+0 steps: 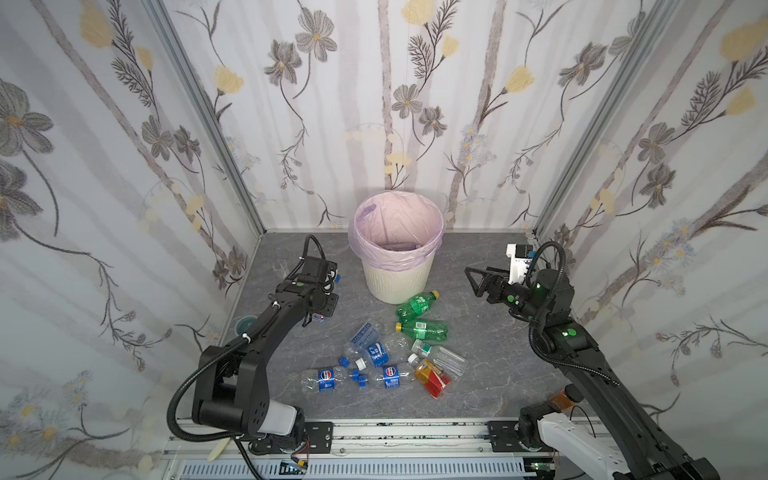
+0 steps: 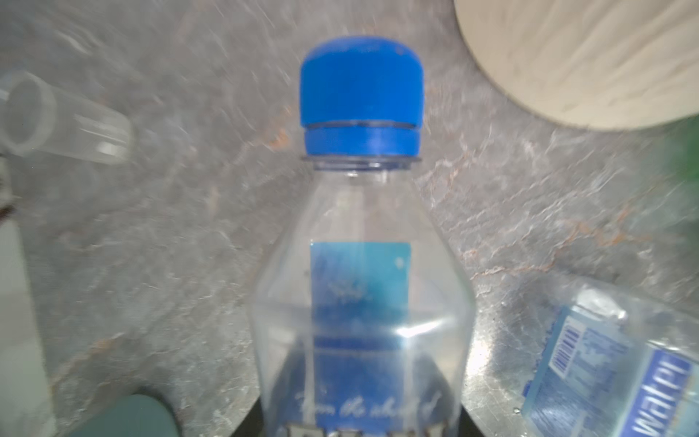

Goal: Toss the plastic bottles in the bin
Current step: 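Lift the Fiji bottle with the left gripper and drop it into the bin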

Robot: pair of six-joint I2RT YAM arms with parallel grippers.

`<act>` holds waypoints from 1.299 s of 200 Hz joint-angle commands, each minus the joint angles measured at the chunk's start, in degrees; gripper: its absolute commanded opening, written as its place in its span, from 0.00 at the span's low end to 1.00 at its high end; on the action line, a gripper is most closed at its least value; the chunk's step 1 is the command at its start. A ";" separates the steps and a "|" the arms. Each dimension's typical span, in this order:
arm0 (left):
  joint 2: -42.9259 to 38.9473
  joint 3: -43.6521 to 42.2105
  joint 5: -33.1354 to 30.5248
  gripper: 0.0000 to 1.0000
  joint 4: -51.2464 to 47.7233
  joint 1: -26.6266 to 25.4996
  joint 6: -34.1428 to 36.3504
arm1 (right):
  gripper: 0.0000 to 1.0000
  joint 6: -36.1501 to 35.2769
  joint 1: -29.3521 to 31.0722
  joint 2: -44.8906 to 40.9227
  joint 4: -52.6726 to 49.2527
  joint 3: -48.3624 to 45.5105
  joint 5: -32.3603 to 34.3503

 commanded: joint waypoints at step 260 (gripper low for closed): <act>-4.91 23.72 4.57 1.00 25.11 -9.03 -14.96 | 0.88 -2.28 8.51 7.10 -10.60 2.91 9.82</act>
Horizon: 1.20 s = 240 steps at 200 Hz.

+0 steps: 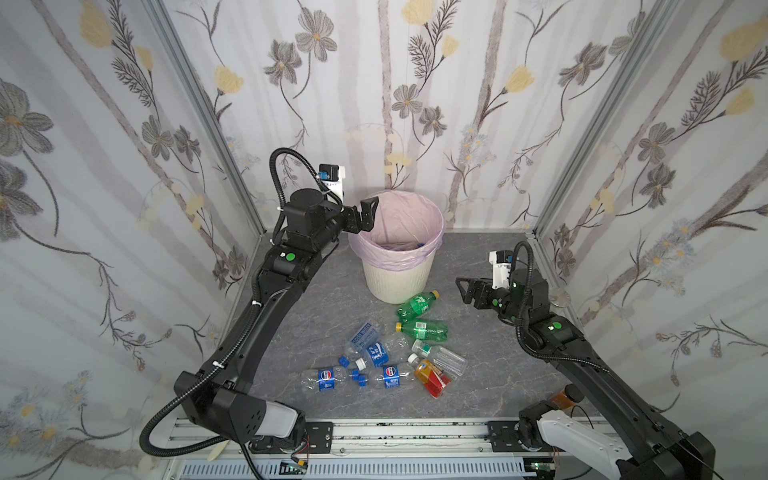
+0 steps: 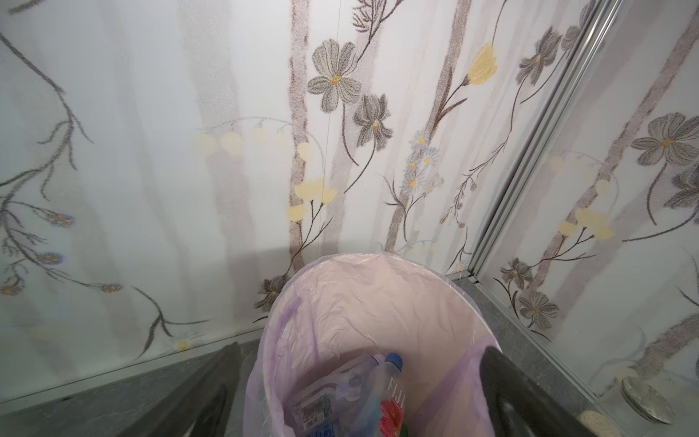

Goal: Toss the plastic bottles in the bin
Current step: 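Lift the Fiji bottle with the left gripper and drop it into the bin, then lower the right gripper to a green-labelled clear bottle while the left arm withdraws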

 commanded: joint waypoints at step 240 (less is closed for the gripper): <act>-25.13 -33.40 -12.22 1.00 -12.00 4.96 3.26 | 0.81 -4.74 22.94 24.34 -29.22 3.98 2.68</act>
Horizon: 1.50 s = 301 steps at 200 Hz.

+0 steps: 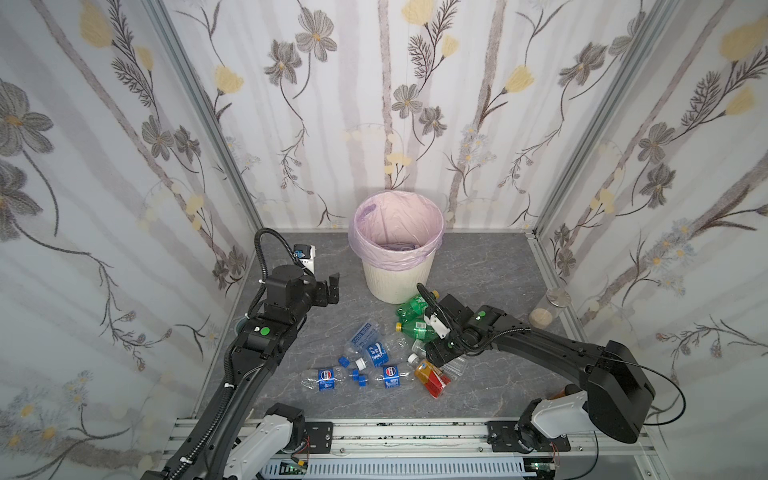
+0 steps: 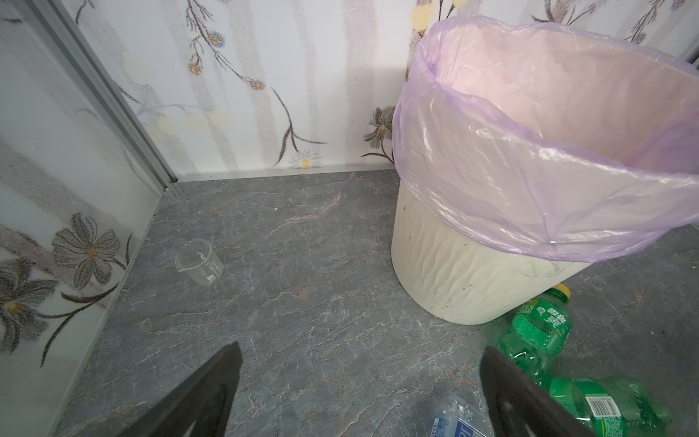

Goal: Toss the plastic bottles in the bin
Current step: 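Lower the right gripper to a green-labelled clear bottle while the left arm withdraws, then grasp the green-labelled clear bottle with the right gripper and lift it over the bin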

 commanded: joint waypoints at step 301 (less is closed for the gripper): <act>3.81 1.83 3.36 1.00 -2.62 0.50 3.23 | 0.33 -2.80 -3.15 -37.89 25.32 2.20 22.67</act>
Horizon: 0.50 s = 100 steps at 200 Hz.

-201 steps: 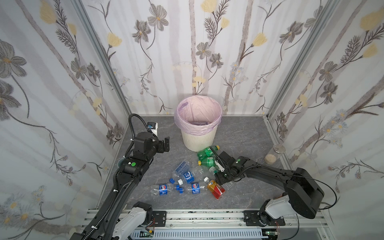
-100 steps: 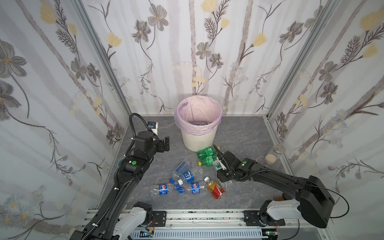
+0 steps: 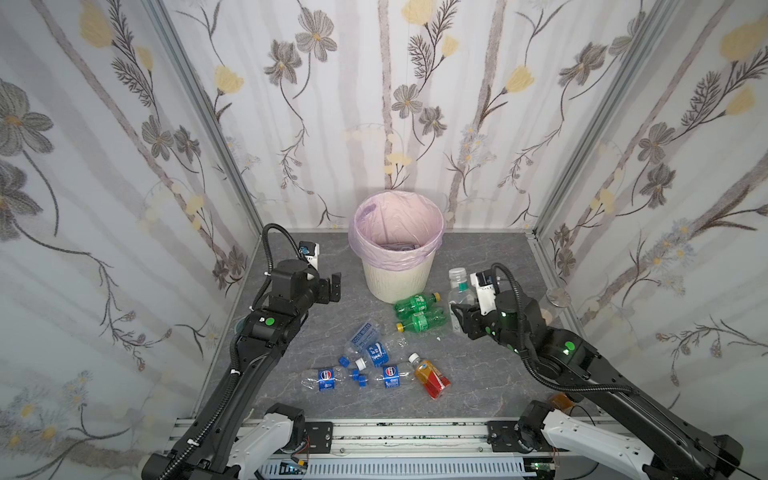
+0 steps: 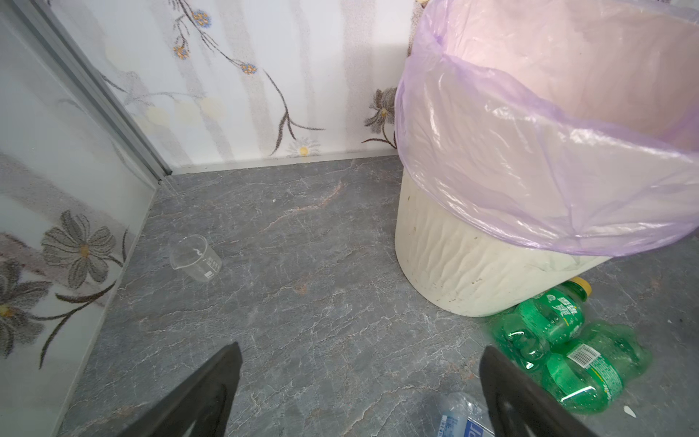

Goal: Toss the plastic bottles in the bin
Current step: 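Grasp the green-labelled clear bottle with the right gripper and lift it over the bin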

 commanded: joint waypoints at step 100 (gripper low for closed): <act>-1.62 0.74 1.51 1.00 -5.95 0.01 2.68 | 0.31 -10.95 -5.16 10.12 31.98 14.57 -8.83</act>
